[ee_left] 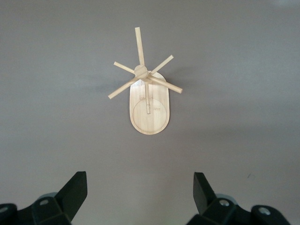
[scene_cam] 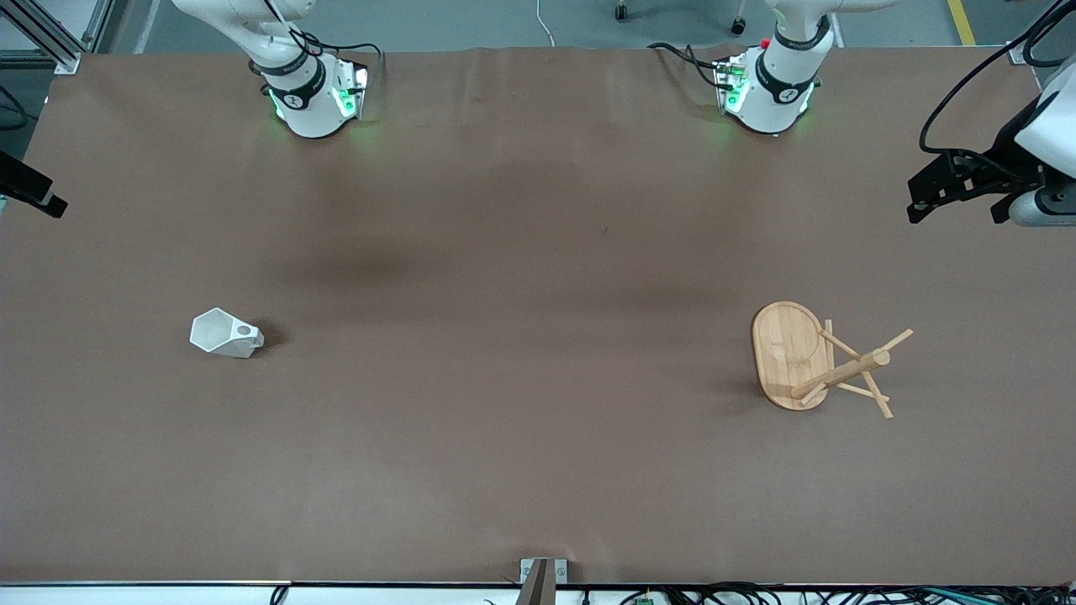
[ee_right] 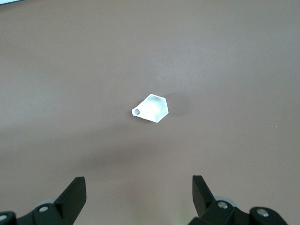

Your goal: Hang cup on rack

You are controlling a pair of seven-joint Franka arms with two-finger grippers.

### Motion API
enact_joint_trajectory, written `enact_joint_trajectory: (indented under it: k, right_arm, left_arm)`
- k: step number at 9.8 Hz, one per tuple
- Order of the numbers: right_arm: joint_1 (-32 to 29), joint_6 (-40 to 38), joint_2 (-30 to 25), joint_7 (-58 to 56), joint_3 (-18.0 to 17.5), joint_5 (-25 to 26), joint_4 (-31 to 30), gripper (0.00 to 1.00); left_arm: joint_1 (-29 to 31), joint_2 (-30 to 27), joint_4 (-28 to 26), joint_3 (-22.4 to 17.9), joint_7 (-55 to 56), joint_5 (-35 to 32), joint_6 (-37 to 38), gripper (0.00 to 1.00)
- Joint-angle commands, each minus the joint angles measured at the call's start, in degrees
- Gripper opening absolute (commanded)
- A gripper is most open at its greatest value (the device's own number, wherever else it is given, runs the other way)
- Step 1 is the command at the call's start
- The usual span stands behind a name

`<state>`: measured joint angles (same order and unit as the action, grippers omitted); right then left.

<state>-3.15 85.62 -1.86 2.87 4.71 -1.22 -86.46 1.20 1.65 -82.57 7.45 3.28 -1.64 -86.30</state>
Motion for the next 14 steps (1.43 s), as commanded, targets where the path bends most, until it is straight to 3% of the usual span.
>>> enact_joint_trajectory:
  k: [1, 3, 5, 7, 10, 14]
  right_arm:
    - [-0.3, 0.0, -0.7, -0.7, -0.1, 0.8, -0.3, 1.00]
    - [-0.4, -1.1, -0.4, -0.7, 0.0, 0.8, -1.5, 1.00]
    - [-0.7, 2.6, 1.5, -0.8, 0.0, 1.2, -6.0, 1.00]
    - [-1.0, 11.7, 3.1, -0.8, 0.0, 1.2, -14.7, 1.00]
    - [-2.0, 32.3, 6.4, -3.9, 0.0, 1.2, -27.9, 1.00]
    - [-2.7, 49.2, 16.7, -8.3, 2.6, 1.2, -33.0, 1.00]
  left_arm:
    - [1.1, 0.5, -0.8, 0.1, -1.5, -0.9, 1.0, 1.00]
    - [1.1, 0.5, -0.9, 0.1, -1.0, -0.9, 1.2, 1.00]
    - [1.0, 0.5, -0.8, 0.2, -0.6, -0.8, 1.3, 1.00]
    - [1.2, 0.5, -0.8, 0.1, -1.6, -0.9, 2.1, 1.00]
    - [1.2, 0.5, -0.8, 0.1, -1.5, -0.8, 2.7, 1.00]
    - [1.2, 1.0, -0.8, 0.1, -0.7, -0.6, 2.7, 1.00]
